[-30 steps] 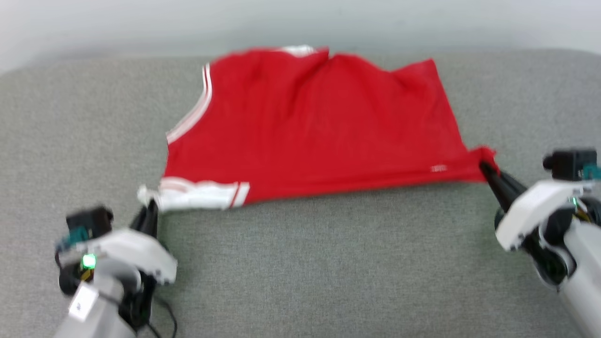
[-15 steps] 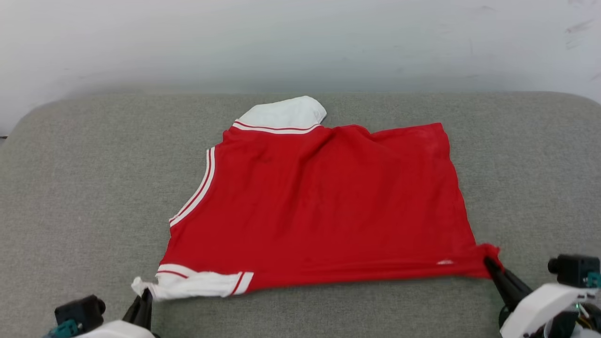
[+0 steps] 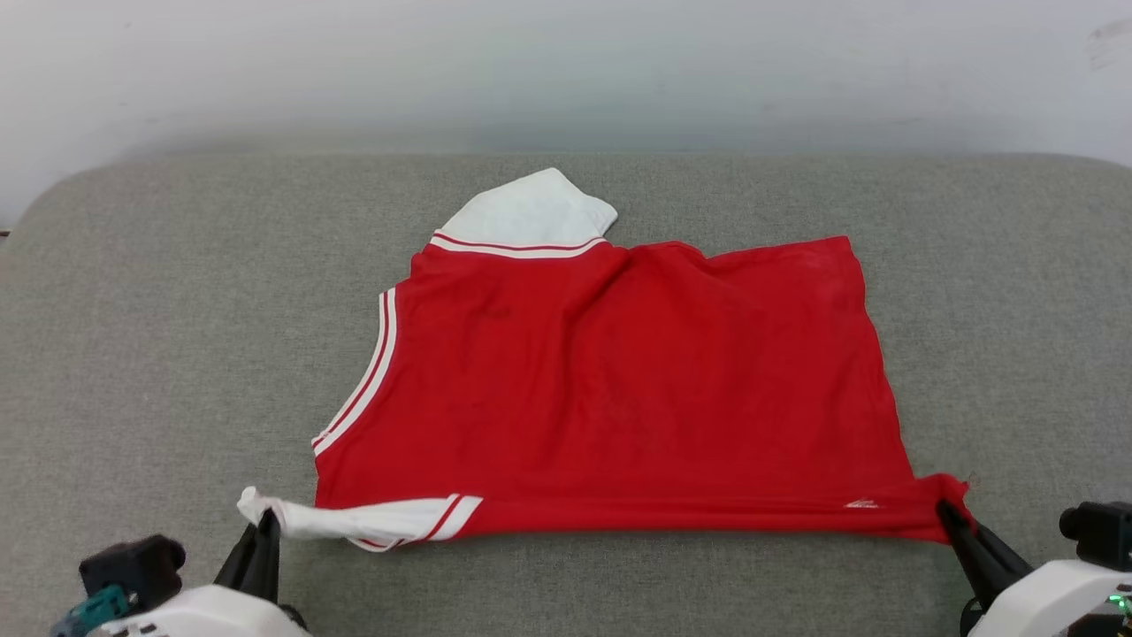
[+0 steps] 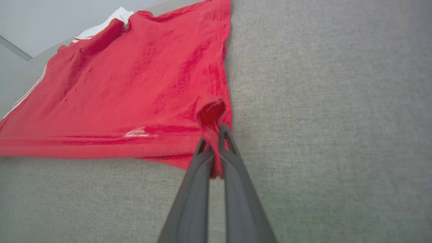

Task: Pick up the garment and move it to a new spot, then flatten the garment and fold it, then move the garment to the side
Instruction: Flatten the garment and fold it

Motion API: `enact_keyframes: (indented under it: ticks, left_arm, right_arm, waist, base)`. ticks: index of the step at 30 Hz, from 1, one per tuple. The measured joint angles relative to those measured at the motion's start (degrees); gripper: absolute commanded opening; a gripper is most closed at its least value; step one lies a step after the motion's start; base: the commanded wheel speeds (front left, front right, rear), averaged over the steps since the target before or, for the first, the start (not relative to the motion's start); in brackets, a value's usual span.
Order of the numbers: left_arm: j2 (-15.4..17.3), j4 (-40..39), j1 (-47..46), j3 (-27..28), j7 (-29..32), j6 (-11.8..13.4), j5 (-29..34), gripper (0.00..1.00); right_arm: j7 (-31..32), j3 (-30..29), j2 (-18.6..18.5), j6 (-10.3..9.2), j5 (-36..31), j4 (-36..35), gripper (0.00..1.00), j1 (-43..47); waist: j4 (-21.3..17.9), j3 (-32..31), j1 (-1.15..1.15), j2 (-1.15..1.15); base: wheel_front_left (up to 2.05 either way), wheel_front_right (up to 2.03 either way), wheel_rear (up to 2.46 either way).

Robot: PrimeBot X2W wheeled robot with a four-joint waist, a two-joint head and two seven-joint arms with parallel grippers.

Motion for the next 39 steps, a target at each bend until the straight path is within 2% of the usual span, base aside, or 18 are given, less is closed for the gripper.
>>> enact_keyframes:
  ticks: [5, 12, 21, 34, 36, 37, 39]
  left_arm:
    - [-0.35, 2.18, -8.26, -1.36, -0.12, -1.85, 1.45, 0.00]
    - [-2.59, 10.01, -19.89, -4.20, -1.42, -5.78, 3.66, 0.00]
    - [-5.46, 20.69, -29.70, -5.25, -4.27, -9.78, 4.30, 0.00]
    - [-8.49, 35.38, -36.18, -8.40, -2.89, -17.66, 2.12, 0.00]
    - [-8.72, 36.93, -36.67, -8.51, -3.08, -18.15, 2.00, 0.56]
    - [-8.87, 37.60, -36.79, -8.45, -3.35, -18.16, 1.74, 1.00]
    - [-8.90, 38.62, -36.85, -8.20, -4.19, -18.16, 1.72, 1.00]
  right_arm:
    - [5.55, -2.35, 1.26, -0.21, -5.25, -3.65, 0.00, -3.00]
    - [9.78, -1.80, 2.76, -0.30, -8.77, -2.99, 0.00, -11.59]
    - [8.73, 1.09, 1.90, -0.31, -8.02, 2.93, 0.00, -19.11]
    - [4.80, 7.16, -0.43, -0.30, -6.43, 13.13, 0.00, -24.64]
    - [4.31, 7.60, -0.31, -0.30, -5.82, 14.21, 0.36, -24.69]
    - [3.61, 7.59, -0.33, -0.30, -5.87, 14.55, 1.00, -24.70]
    - [2.31, 7.62, -0.21, -0.30, -5.60, 14.97, 1.00, -24.69]
  waist:
    - [-0.29, 1.83, 0.00, 0.00]
    - [-0.73, 5.74, 0.01, 0.00]
    - [-0.63, 10.16, 0.01, 0.00]
    - [-0.61, 13.06, 0.00, 0.00]
    - [-0.58, 12.68, 0.01, 0.00]
    - [-0.58, 12.39, 0.01, 0.00]
    - [-0.63, 11.70, 0.01, 0.00]
  base:
    - [0.00, 0.00, 0.00]
    - [0.00, 0.00, 0.00]
    - [0.00, 0.00, 0.00]
    - [0.00, 0.00, 0.00]
    - [0.00, 0.00, 0.00]
    - [0.00, 0.00, 0.00]
    - [0.00, 0.00, 0.00]
